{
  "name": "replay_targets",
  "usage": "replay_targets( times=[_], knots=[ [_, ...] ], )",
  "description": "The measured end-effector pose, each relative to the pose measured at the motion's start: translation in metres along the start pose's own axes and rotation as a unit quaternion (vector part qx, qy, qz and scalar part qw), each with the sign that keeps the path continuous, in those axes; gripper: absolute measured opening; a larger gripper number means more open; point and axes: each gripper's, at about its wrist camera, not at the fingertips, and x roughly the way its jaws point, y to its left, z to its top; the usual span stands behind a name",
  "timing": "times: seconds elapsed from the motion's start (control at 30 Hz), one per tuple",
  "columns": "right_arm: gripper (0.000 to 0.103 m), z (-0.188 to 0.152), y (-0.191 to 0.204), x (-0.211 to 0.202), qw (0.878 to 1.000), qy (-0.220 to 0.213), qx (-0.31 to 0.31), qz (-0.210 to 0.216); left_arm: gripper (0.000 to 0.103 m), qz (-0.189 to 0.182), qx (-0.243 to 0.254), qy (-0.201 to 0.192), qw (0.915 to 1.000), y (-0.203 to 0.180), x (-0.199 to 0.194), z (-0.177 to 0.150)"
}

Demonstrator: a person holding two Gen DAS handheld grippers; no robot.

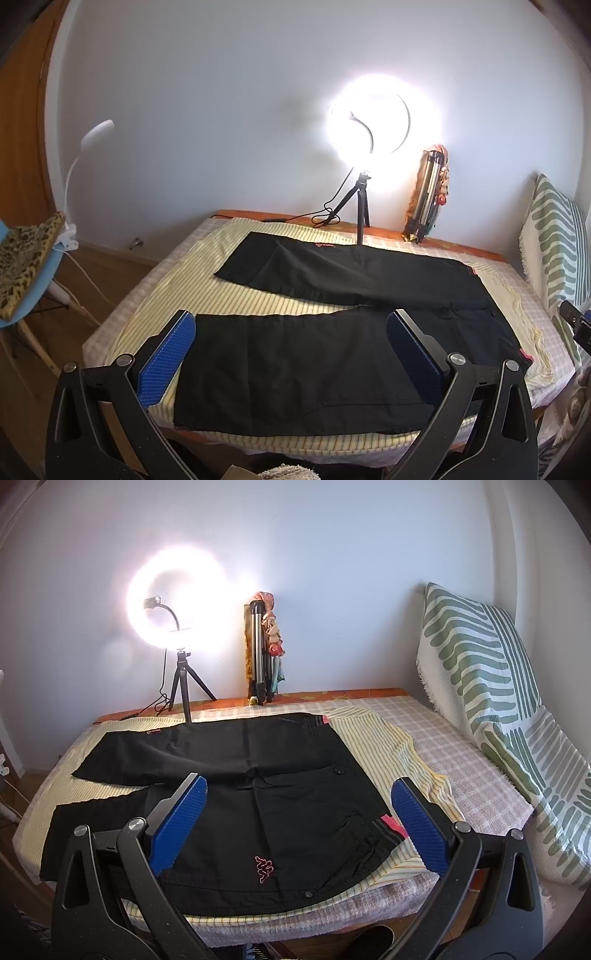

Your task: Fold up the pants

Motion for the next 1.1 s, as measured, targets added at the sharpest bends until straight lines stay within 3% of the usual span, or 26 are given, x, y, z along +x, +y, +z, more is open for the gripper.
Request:
replay_targets(
  times=[1.1],
  knots=[
    [0.102,-0.0009,0.0007,-0.0004,1.000,-0.005,-0.003,-0.001,0.103,-0.003,-0.002,0.001,1.0000,-0.0006,0.0018,-0.0020]
  ],
)
